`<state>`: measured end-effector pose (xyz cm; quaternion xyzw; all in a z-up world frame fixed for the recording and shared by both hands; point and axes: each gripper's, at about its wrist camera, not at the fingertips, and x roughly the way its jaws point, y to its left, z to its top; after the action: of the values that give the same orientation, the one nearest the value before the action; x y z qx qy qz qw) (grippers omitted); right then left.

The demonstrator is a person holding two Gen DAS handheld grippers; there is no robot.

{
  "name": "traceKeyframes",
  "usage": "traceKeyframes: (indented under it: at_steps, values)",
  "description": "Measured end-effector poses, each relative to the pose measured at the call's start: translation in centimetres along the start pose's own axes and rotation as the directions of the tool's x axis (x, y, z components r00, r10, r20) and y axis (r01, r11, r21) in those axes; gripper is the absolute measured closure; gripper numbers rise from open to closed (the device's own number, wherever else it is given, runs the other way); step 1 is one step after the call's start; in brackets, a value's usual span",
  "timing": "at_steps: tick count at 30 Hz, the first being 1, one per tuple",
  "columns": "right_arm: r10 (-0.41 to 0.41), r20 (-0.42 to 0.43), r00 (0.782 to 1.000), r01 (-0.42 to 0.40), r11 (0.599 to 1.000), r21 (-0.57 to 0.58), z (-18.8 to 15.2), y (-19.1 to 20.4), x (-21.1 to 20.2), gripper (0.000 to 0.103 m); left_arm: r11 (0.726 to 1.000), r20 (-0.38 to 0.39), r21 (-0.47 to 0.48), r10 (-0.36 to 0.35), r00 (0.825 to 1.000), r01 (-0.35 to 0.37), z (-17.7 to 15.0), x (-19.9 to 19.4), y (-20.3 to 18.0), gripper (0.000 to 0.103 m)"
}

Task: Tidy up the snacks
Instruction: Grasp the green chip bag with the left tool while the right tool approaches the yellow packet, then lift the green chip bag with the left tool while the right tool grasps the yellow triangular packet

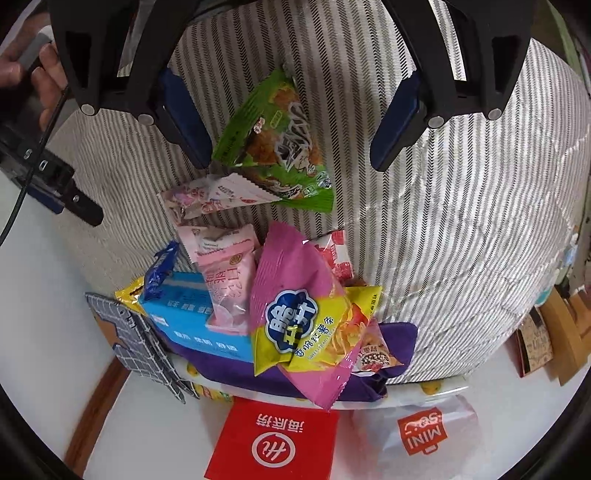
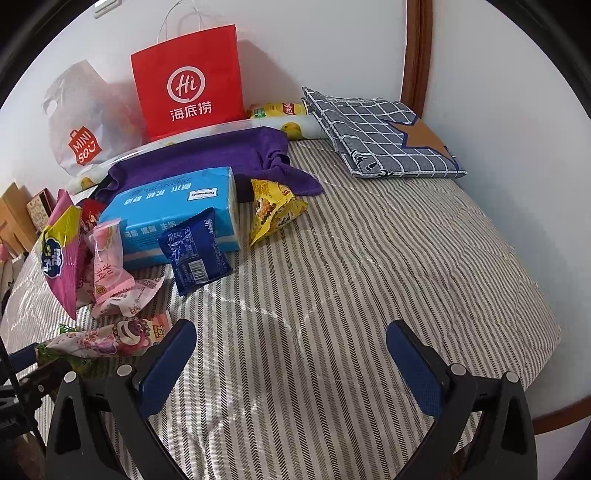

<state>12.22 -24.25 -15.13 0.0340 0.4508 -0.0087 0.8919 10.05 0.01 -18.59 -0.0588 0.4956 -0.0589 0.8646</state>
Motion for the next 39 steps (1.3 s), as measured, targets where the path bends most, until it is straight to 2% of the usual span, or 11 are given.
traceKeyframes:
  at_steps: [3,5,7,9,13,15,19,24,28,33,39]
  values:
    - [0.005,0.006,1.0,-0.005,1.0,-0.006,-0.1,0.1,-0.3,0.0,1.0,-0.013,0.015,-0.002,1.0,0.002,-0.3,0.4,-0.4,0.017]
    - [0.006,0.009,1.0,-0.006,1.0,-0.009,-0.2,0.2,-0.4,0.0,1.0,-0.022,0.017,-0.01,1.0,0.01,-0.4,0.7,-0.5,0.026]
    - [0.008,0.011,1.0,-0.008,1.0,-0.011,-0.2,0.3,-0.6,0.0,1.0,-0.037,0.021,-0.01,0.999,0.011,-0.5,1.1,-0.8,0.043]
    - [0.007,0.017,1.0,-0.007,1.0,-0.012,-0.2,0.2,-0.8,0.0,1.0,-0.05,0.025,-0.013,0.999,0.015,-0.6,1.5,-0.9,0.052]
    - [0.027,0.031,0.999,-0.027,1.0,0.006,-0.3,-0.3,-1.1,0.0,0.998,-0.019,0.069,-0.003,1.0,0.004,-0.9,1.2,-1.3,0.062]
    - [0.043,0.034,0.998,-0.044,0.999,0.01,-0.4,-0.3,-1.0,0.0,0.997,-0.009,0.079,0.003,1.0,-0.003,-1.0,0.9,-1.4,0.063]
    - [0.061,0.028,0.998,-0.061,0.998,0.012,-0.4,-0.3,-0.7,0.0,0.999,-0.009,0.039,-0.034,0.999,0.034,-0.7,0.3,-0.3,0.063]
    - [0.097,0.05,0.994,-0.098,0.995,0.023,-0.5,-0.2,-0.9,0.003,1.0,0.021,-0.012,0.009,1.0,-0.009,-0.4,-0.7,1.9,0.063]
    - [0.112,0.056,0.992,-0.113,0.993,0.031,-0.3,0.0,-0.8,0.006,0.998,0.034,-0.062,0.014,0.999,-0.012,-0.3,-1.3,3.6,0.063]
    - [0.104,0.064,0.992,-0.106,0.994,0.017,0.0,0.5,-0.7,0.018,0.996,0.04,-0.09,0.013,0.999,-0.009,0.0,-1.5,4.5,0.063]
    - [0.061,0.091,0.994,-0.062,0.998,0.005,1.3,0.3,-0.1,0.026,0.995,0.04,-0.1,-0.014,0.999,0.018,0.8,-1.3,4.9,0.063]
